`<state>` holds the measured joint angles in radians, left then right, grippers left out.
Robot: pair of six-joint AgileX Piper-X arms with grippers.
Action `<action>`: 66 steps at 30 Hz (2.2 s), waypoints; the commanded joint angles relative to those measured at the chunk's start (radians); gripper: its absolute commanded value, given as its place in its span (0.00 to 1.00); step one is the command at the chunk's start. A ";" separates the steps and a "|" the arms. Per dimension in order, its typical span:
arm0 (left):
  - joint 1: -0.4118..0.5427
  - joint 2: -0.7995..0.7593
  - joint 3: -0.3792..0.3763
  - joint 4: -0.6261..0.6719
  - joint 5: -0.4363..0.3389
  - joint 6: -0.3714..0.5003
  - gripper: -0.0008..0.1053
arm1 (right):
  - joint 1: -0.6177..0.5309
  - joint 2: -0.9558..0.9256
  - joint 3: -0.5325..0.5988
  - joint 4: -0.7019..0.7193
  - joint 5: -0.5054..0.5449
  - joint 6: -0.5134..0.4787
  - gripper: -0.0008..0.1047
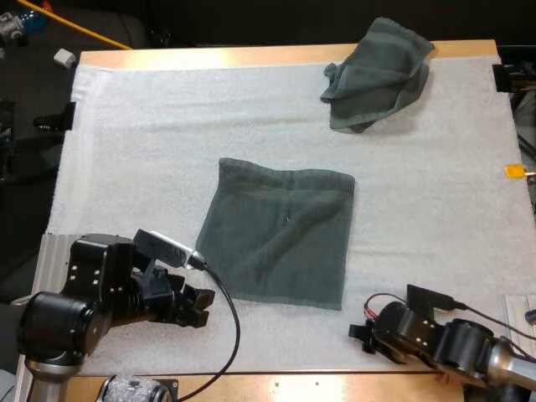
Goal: Pick towel from pile, fold and stack
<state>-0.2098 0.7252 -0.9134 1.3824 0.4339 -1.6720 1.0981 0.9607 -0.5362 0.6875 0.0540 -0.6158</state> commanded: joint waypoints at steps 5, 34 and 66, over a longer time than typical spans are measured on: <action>-0.001 -0.002 -0.002 0.006 0.010 -0.005 0.53 | -0.062 0.138 0.031 -0.262 -0.045 0.063 0.52; -0.001 -0.006 -0.001 0.018 0.017 -0.005 0.53 | -0.165 0.384 0.023 -0.628 -0.159 0.170 0.08; -0.003 0.023 0.079 -0.179 0.057 -0.012 0.53 | -0.158 0.188 0.015 -0.205 -0.074 -0.162 0.01</action>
<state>-0.2098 0.7332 -0.8716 1.2433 0.4855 -1.6743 0.9404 1.1631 -0.5165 0.4087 -0.0425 -0.7509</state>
